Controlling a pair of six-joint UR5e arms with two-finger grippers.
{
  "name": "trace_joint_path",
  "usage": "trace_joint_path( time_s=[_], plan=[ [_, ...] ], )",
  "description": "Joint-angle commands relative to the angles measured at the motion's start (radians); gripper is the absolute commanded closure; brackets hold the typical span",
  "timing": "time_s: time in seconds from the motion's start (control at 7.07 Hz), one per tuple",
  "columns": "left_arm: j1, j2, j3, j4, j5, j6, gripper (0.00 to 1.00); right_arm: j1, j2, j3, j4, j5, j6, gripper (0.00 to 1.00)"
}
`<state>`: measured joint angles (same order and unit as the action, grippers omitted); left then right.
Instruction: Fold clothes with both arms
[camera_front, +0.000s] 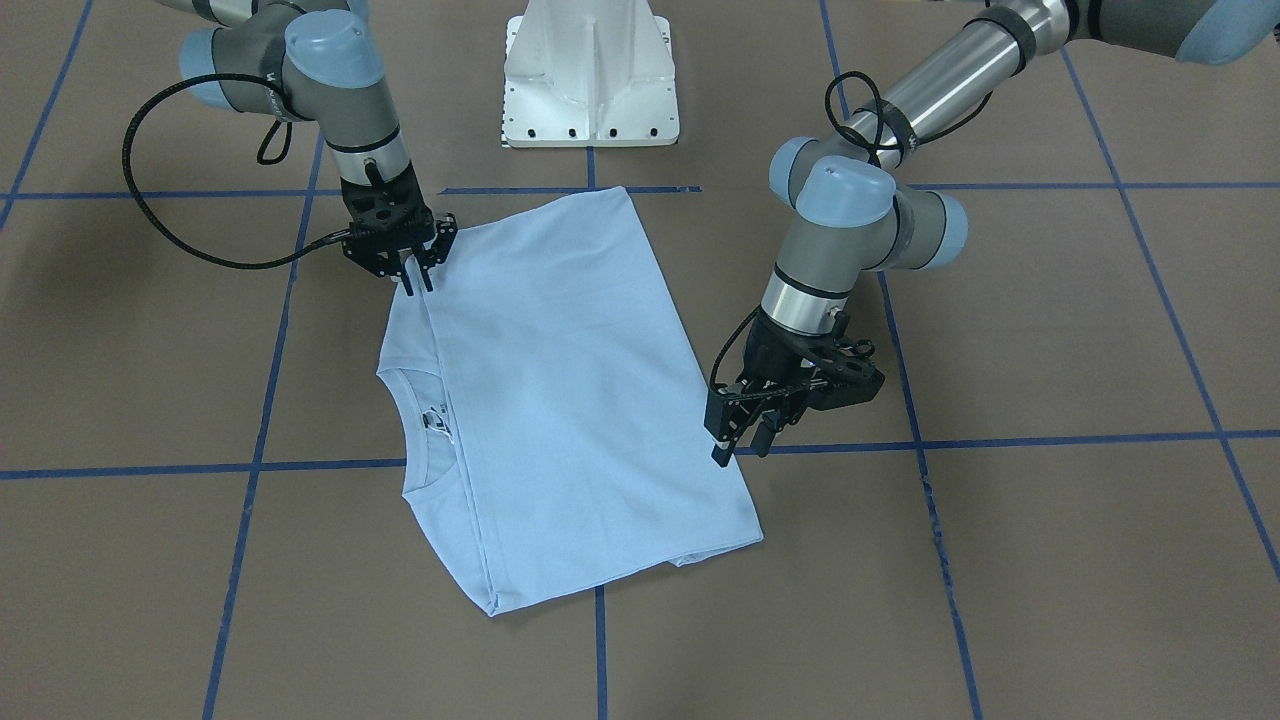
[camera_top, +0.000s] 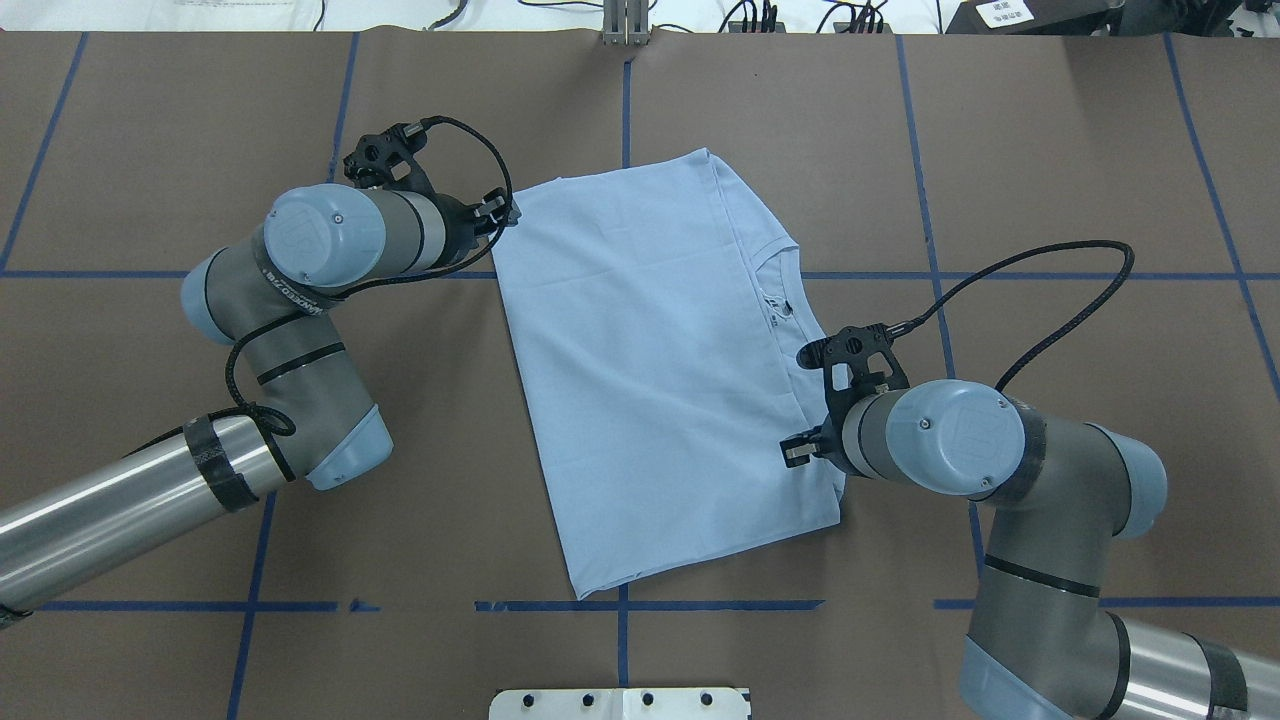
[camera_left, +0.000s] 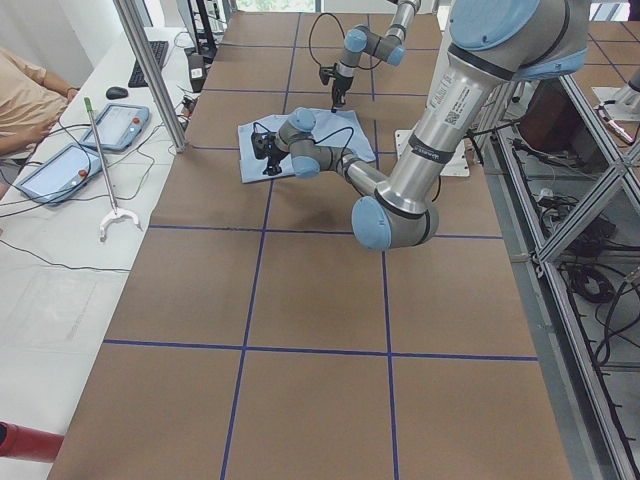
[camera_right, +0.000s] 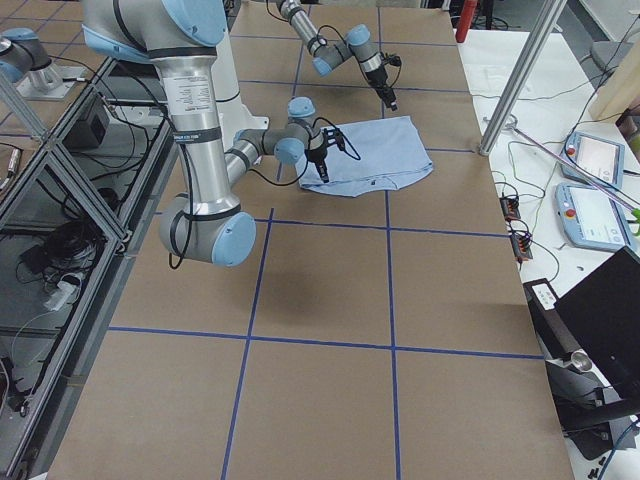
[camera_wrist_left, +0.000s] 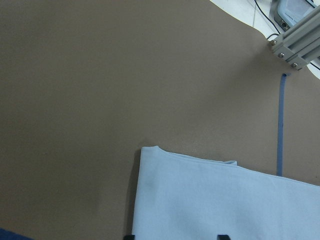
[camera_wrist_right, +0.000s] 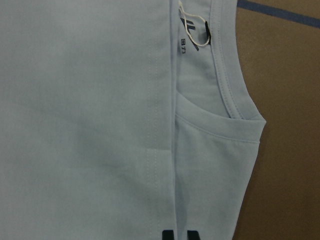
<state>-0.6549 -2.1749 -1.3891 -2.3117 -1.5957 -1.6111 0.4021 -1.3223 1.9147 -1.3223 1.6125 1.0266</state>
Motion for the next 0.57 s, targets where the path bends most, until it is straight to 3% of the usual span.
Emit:
trace_joint_path(
  time_s=[0.0, 0.14, 0.28, 0.42],
  plan=[
    [0.0, 0.001, -0.034, 0.0, 0.0, -0.003, 0.37, 0.001, -0.002, 0.006, 0.0, -0.002, 0.025, 0.2],
    [0.0, 0.004, -0.059, 0.0, 0.0, -0.009, 0.37, 0.0, -0.002, 0.015, 0.0, -0.002, 0.091, 0.15],
    [0.0, 0.013, -0.127, 0.0, 0.0, -0.042, 0.37, -0.002, -0.002, 0.032, 0.0, 0.0, 0.207, 0.03],
    [0.0, 0.014, -0.172, 0.002, 0.002, -0.044, 0.37, -0.022, 0.0, 0.033, 0.0, -0.005, 0.419, 0.05]
  ],
)
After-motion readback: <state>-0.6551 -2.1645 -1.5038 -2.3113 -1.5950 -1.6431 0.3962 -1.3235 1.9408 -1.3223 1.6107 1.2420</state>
